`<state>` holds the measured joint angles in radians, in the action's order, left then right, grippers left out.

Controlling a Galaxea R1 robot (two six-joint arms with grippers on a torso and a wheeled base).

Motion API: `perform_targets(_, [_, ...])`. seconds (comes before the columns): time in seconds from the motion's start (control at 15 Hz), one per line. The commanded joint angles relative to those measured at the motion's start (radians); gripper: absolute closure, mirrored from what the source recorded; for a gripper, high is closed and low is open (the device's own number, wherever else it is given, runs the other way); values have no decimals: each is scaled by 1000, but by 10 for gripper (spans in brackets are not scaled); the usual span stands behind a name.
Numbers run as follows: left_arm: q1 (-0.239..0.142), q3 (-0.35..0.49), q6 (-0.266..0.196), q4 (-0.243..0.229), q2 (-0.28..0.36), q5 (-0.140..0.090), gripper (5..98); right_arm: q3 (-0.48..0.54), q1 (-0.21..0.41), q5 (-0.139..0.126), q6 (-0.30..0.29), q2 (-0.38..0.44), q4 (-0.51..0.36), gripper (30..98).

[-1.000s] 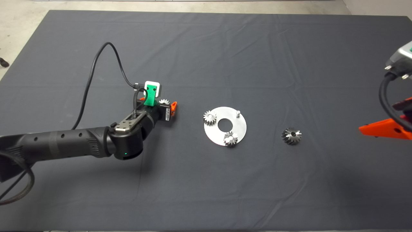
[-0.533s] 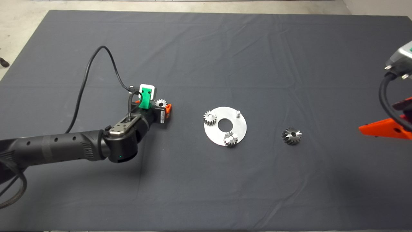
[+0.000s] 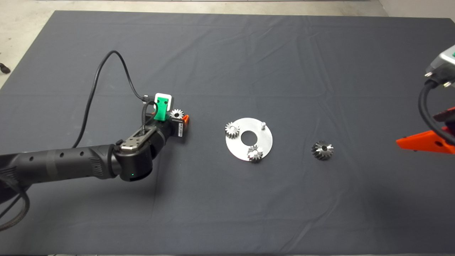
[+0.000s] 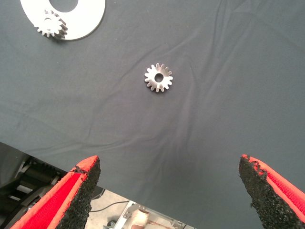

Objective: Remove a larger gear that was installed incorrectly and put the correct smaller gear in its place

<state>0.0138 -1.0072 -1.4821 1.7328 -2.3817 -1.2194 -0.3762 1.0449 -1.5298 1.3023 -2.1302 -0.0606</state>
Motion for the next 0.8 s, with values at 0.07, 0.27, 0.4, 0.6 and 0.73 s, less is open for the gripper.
perform_targets(0.07, [-2, 30, 19, 25, 6, -9, 339, -2, 23, -33, 2, -1, -31, 512])
perform_targets(0.27, [-2, 27, 17, 25, 5, -9, 388, -7, 32, -35, 2, -1, -31, 512])
perform_targets(0.4, [-1, 18, 14, 25, 5, -9, 388, -7, 34, -35, 2, -1, -31, 512])
perform_targets(0.6, [-2, 21, 14, 25, 2, -8, 438, -7, 36, -35, 2, -1, -31, 512])
perform_targets(0.73, [-2, 20, 13, 25, -1, -8, 439, -7, 37, -35, 2, -1, -31, 512])
